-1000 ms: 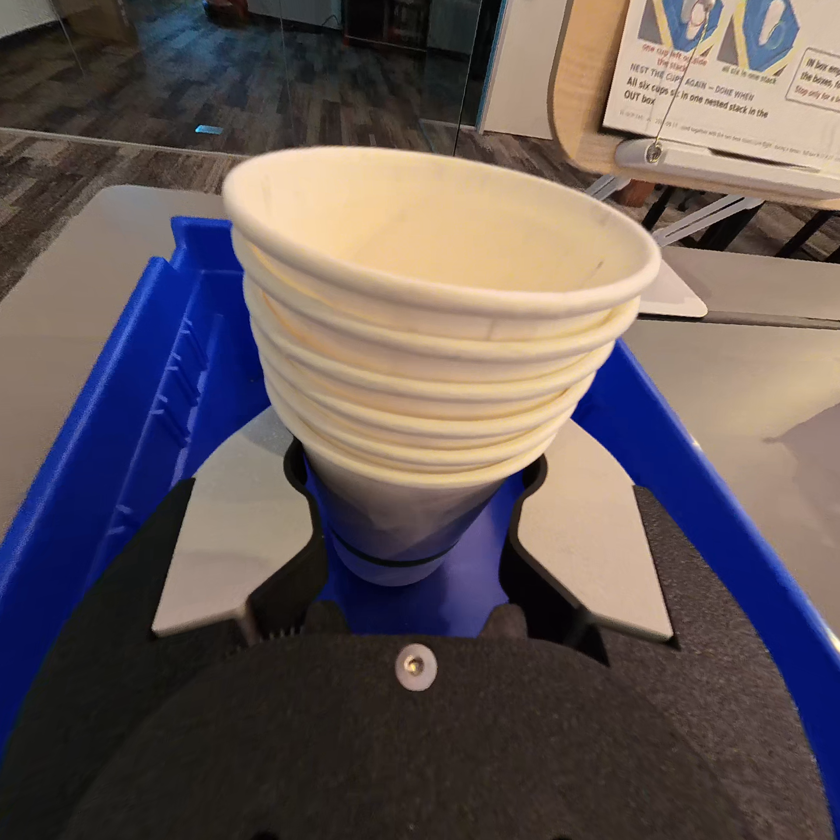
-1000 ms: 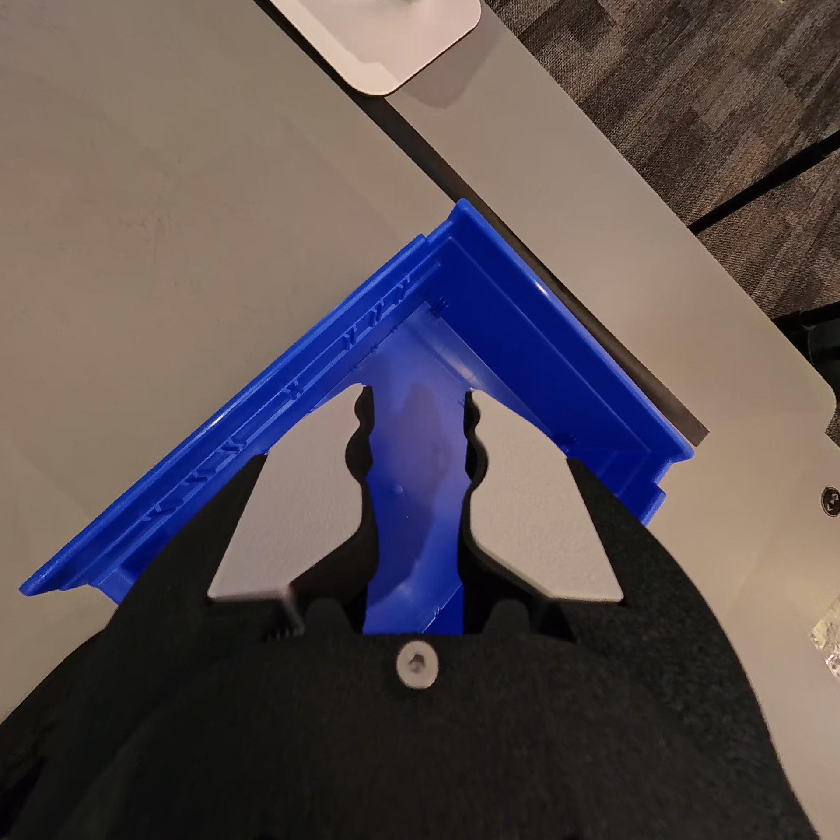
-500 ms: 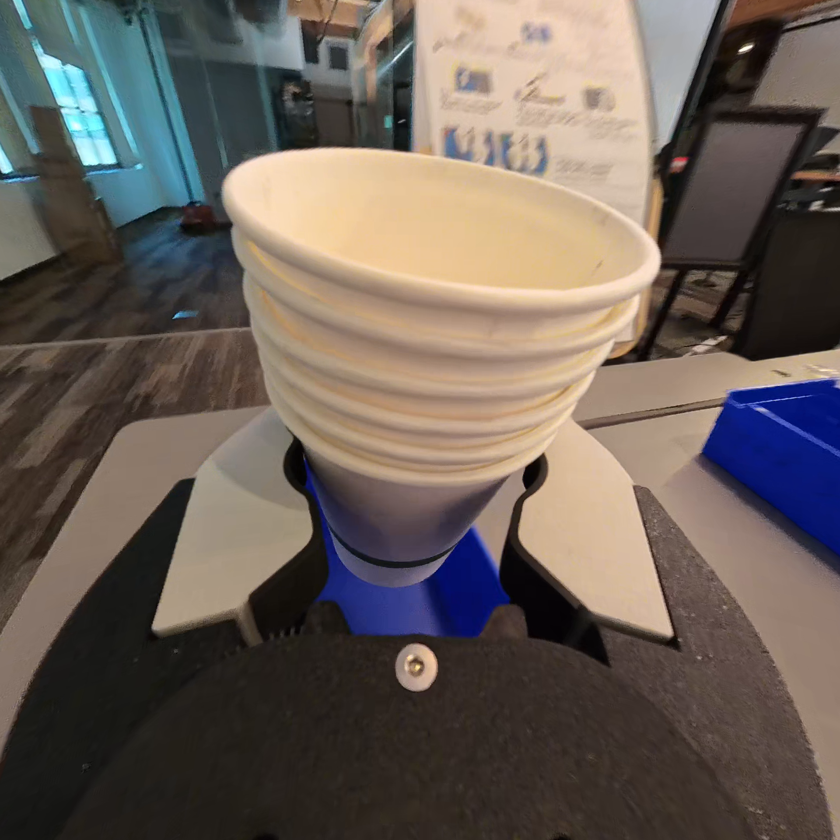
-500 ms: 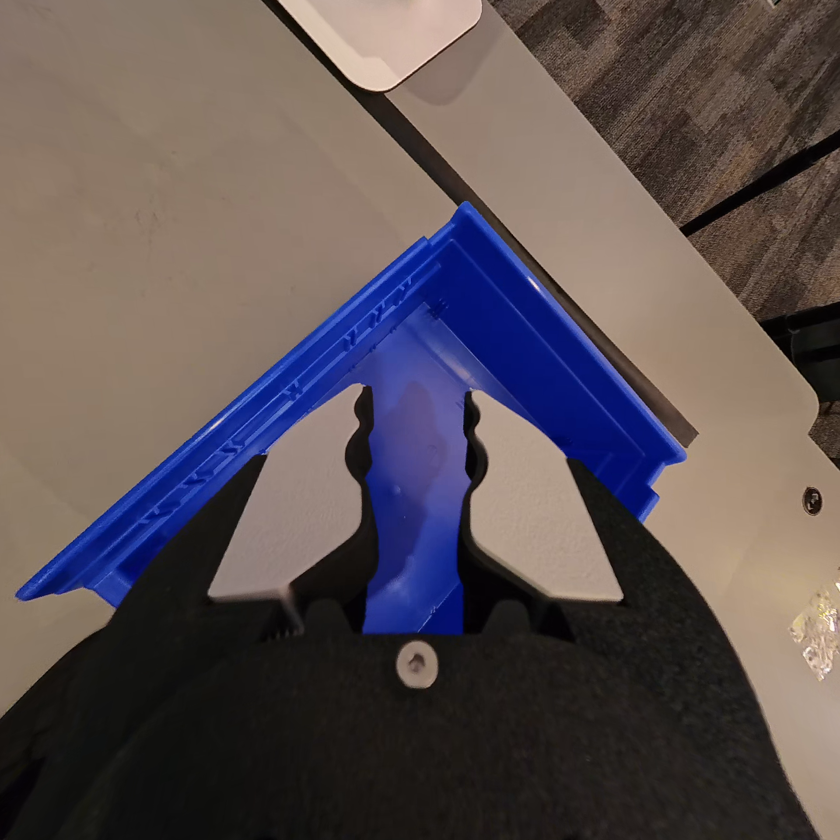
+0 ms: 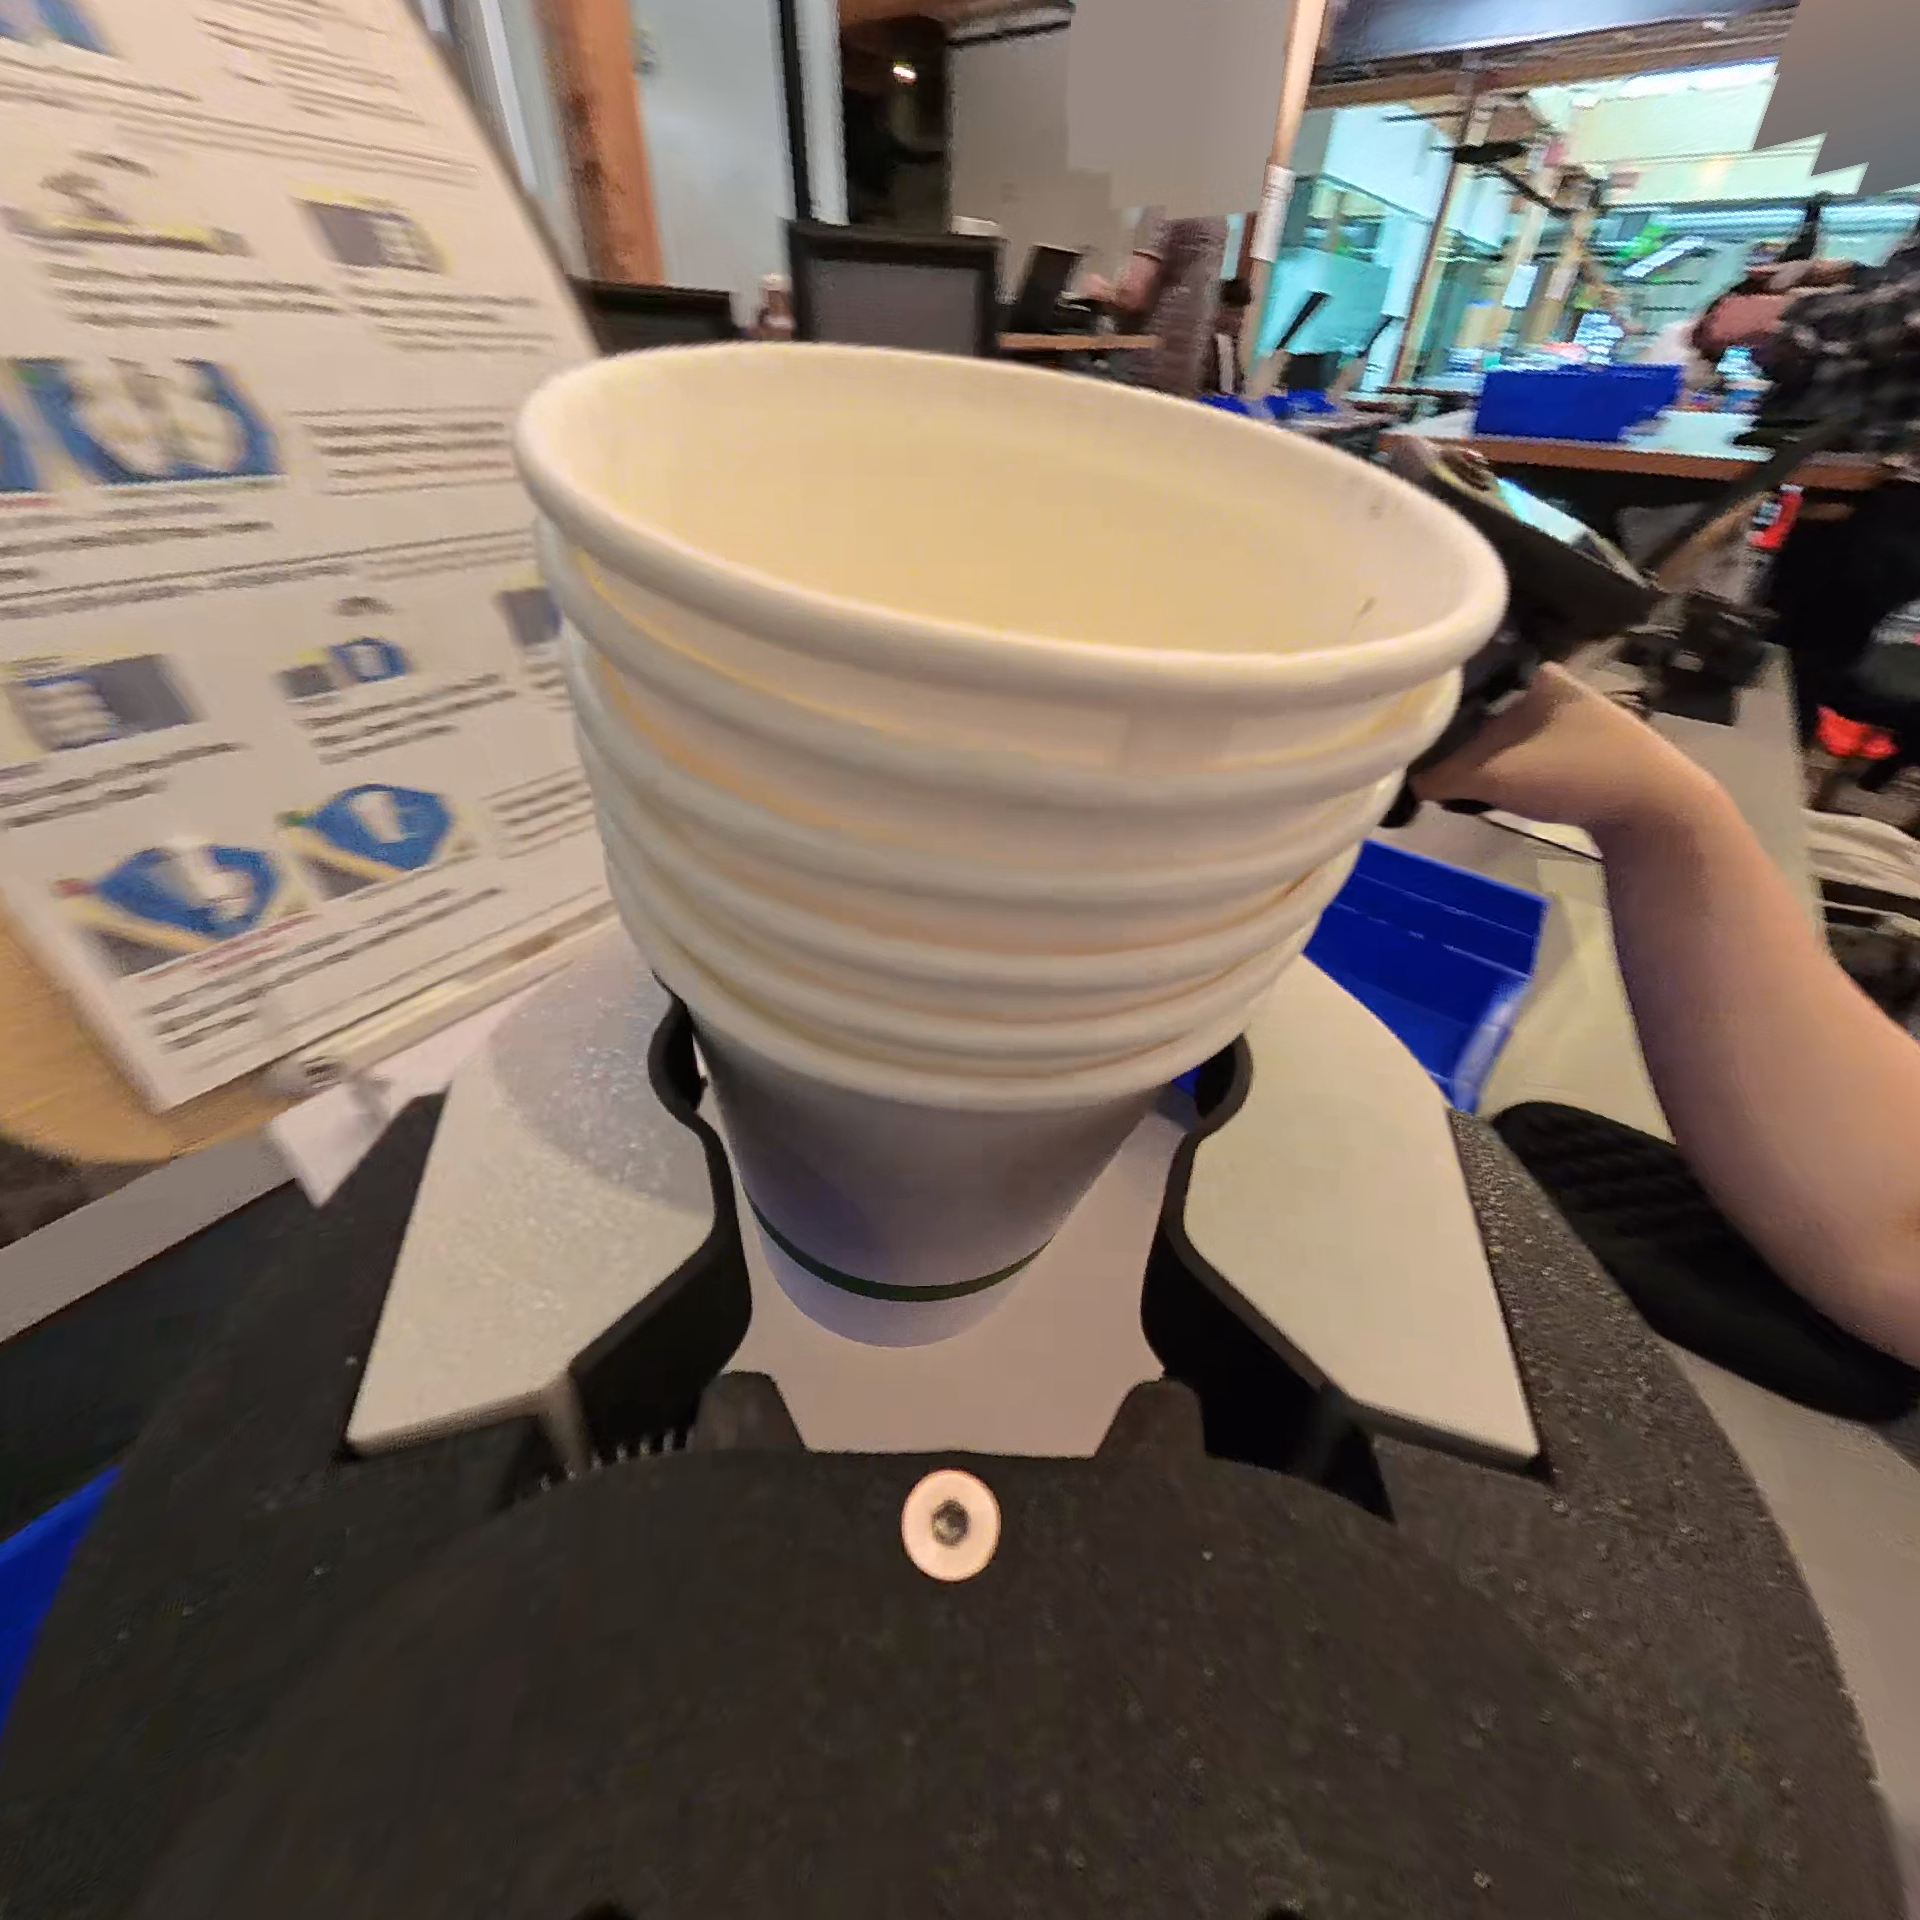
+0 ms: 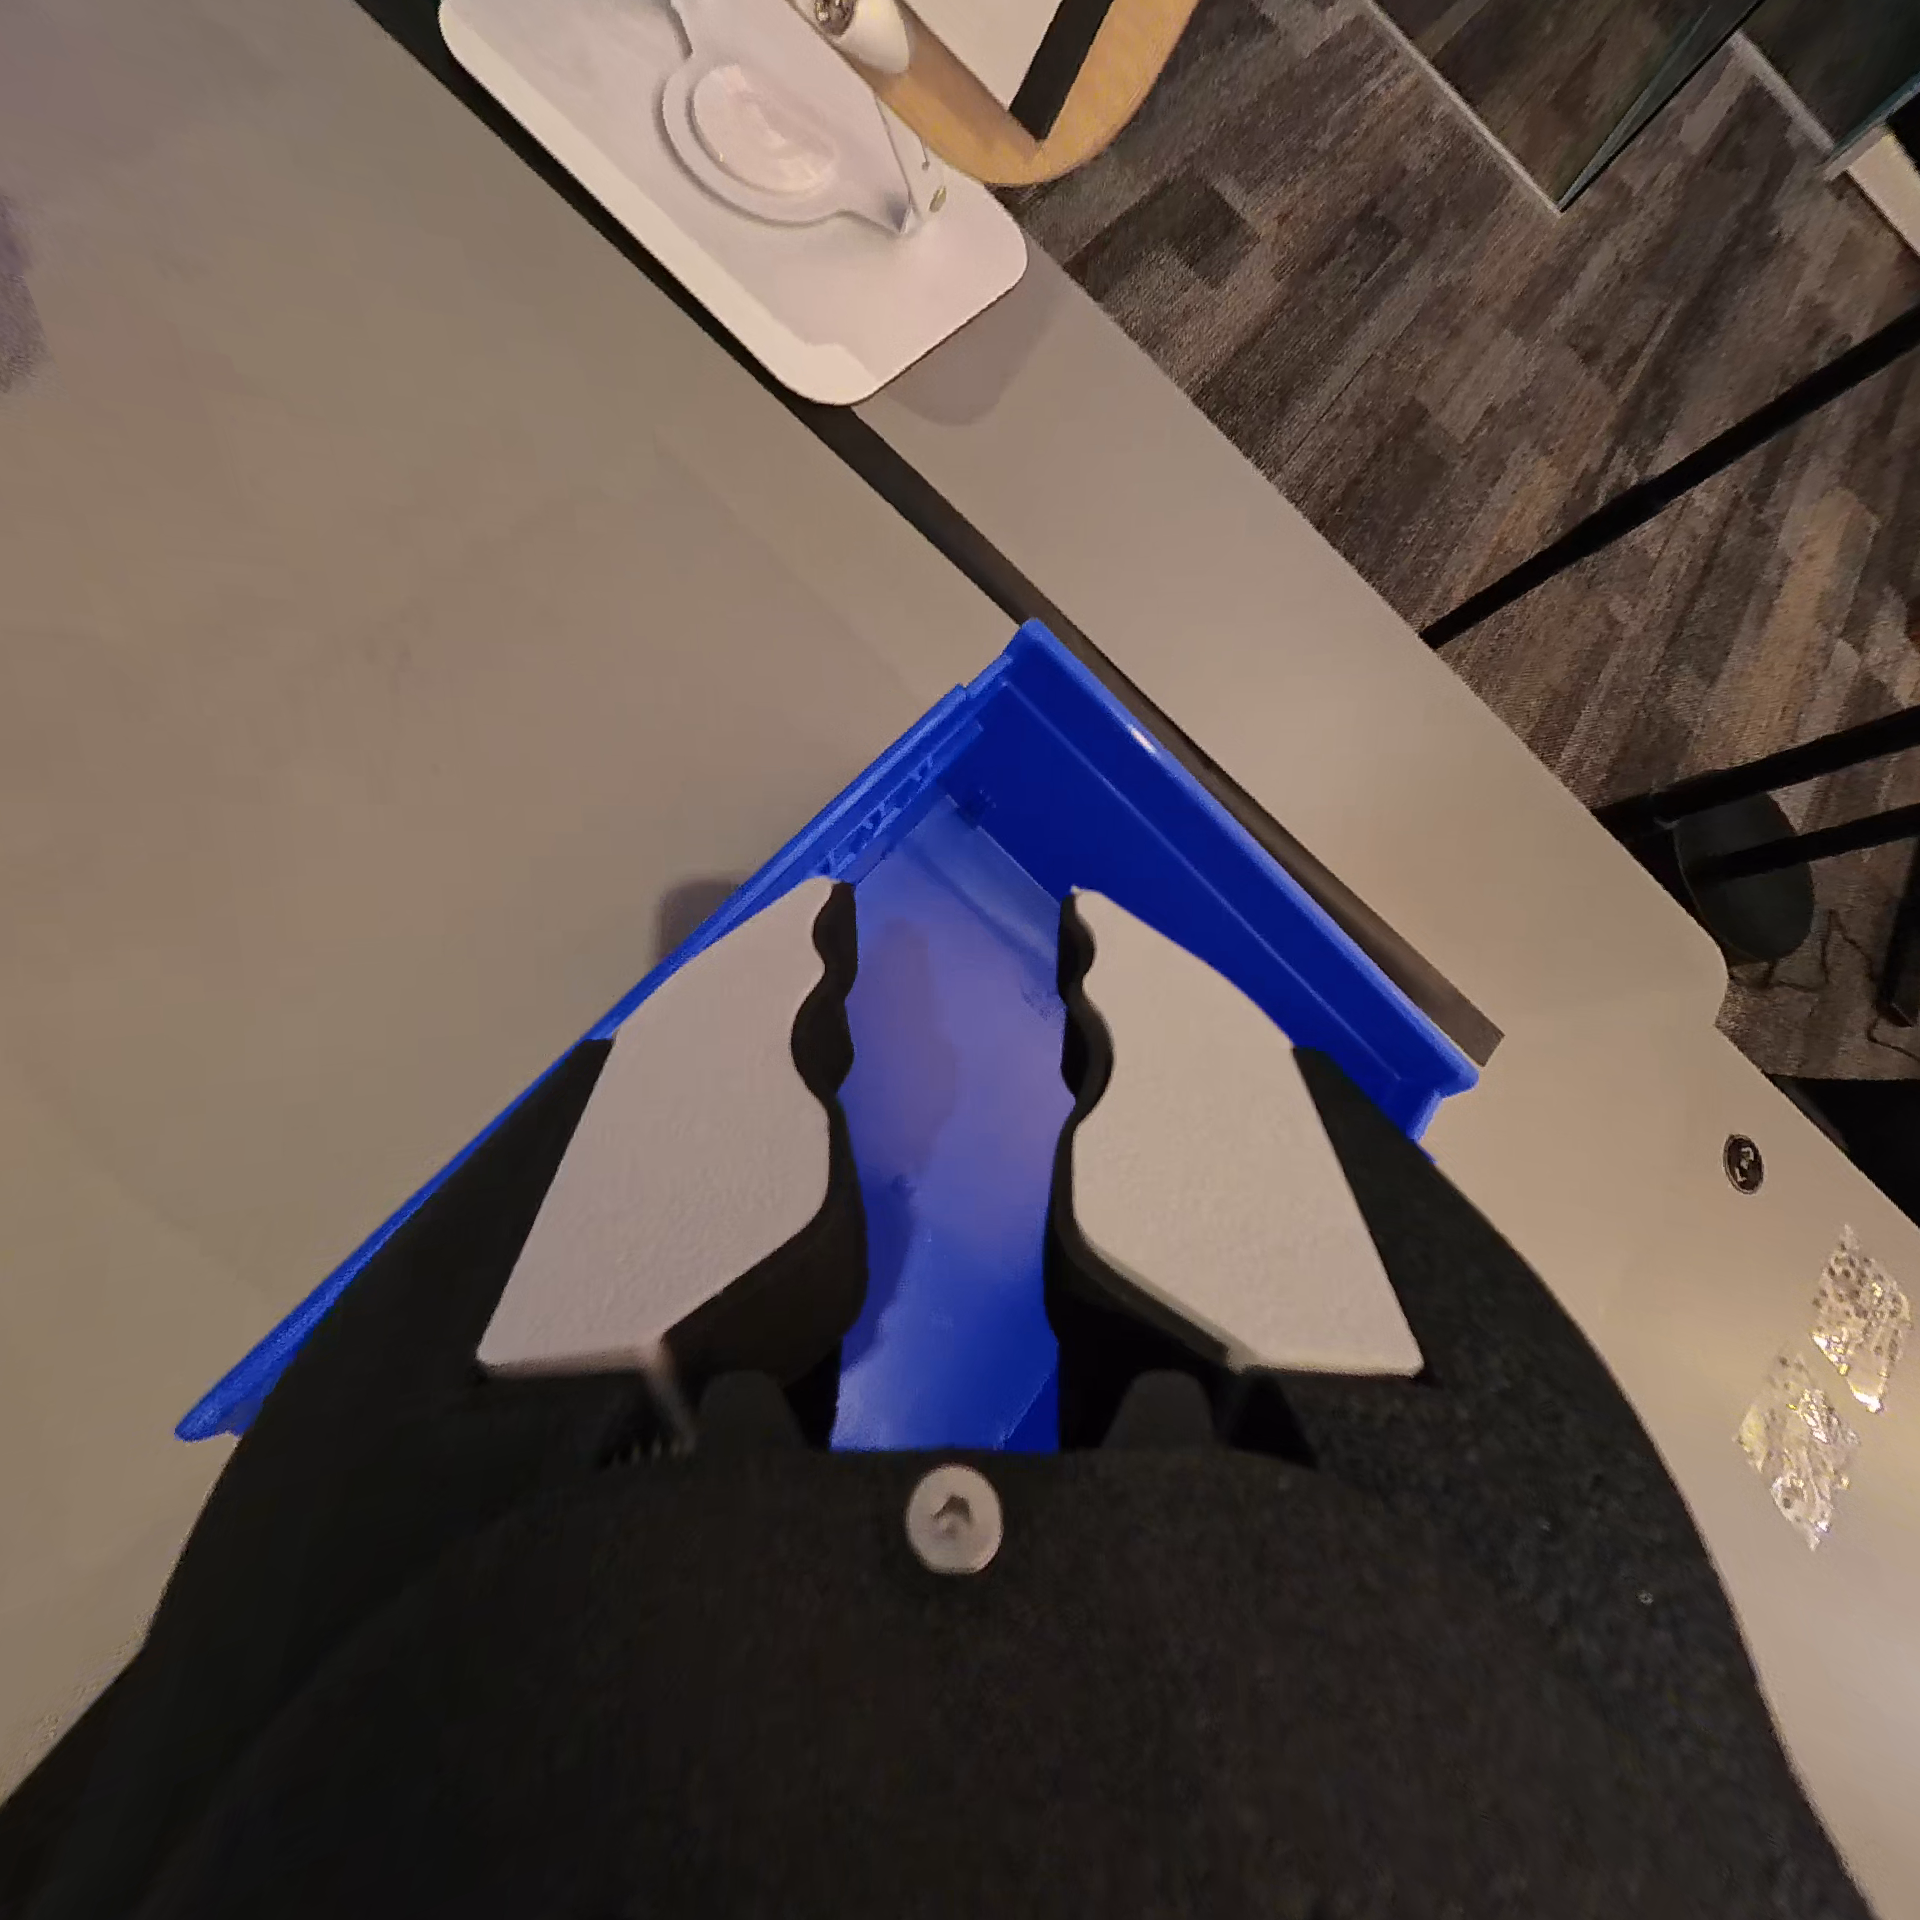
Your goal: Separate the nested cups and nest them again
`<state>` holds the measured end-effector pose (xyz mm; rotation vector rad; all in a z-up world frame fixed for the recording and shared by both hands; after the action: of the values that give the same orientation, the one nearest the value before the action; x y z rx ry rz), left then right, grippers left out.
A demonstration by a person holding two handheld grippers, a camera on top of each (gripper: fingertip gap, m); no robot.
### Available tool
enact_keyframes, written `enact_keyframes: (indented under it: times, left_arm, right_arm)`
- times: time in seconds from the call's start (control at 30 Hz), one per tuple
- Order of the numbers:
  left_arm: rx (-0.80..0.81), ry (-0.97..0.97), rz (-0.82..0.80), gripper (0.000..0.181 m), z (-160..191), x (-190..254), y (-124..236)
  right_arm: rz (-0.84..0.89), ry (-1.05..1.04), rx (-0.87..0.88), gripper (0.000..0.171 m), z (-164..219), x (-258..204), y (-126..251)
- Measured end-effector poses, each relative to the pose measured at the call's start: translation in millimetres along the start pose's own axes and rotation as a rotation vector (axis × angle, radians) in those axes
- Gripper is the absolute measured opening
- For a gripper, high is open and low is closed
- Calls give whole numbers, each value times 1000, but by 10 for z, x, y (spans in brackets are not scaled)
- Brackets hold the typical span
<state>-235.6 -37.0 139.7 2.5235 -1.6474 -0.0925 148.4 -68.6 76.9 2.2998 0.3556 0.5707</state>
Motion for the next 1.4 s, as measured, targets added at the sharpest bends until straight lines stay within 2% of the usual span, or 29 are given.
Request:
enact_keyframes:
  times: [0.23,0.37,0.6,0.77,0.9,1.0,1.2,1.3,1.4]
  left_arm:
    - [-92,-106,121,95,116,268,-431]
    - [-116,-69,212,95,233,302,-536]
    - [-98,40,286,95,379,201,-594]
    - [-90,77,292,95,399,117,-617]
    - [-115,53,240,95,450,48,-636]
    - [-142,31,206,95,502,19,-657]
    - [-159,14,217,95,539,78,-717]
    - [-167,11,221,95,574,101,-755]
    - [-158,38,255,95,586,118,-773]
  right_arm:
    - [70,-16,135,35,-162,-48,88]
    - [78,-11,224,32,-220,-86,81]
    - [-53,7,325,32,-296,-251,154]
    - [-162,41,379,33,-455,-470,432]
    - [-324,130,434,33,-786,-704,718]
    - [-405,253,387,26,-1136,-881,921]
    - [-374,582,161,20,-1713,-1350,1083]
    - [-351,630,4,19,-1854,-1513,1002]
    - [-426,629,-69,16,-1912,-1640,943]
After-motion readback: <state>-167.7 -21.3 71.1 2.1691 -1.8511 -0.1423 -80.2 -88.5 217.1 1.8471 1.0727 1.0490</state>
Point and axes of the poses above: each gripper's, where its closed fingertips meet, y back along the fingers, z out of its underside, x = y × z across the jaws, the point moved 9 cm from there along y, back along the fingers, and after that the axes turned 3 degrees about -x, right-handed, at the moved point
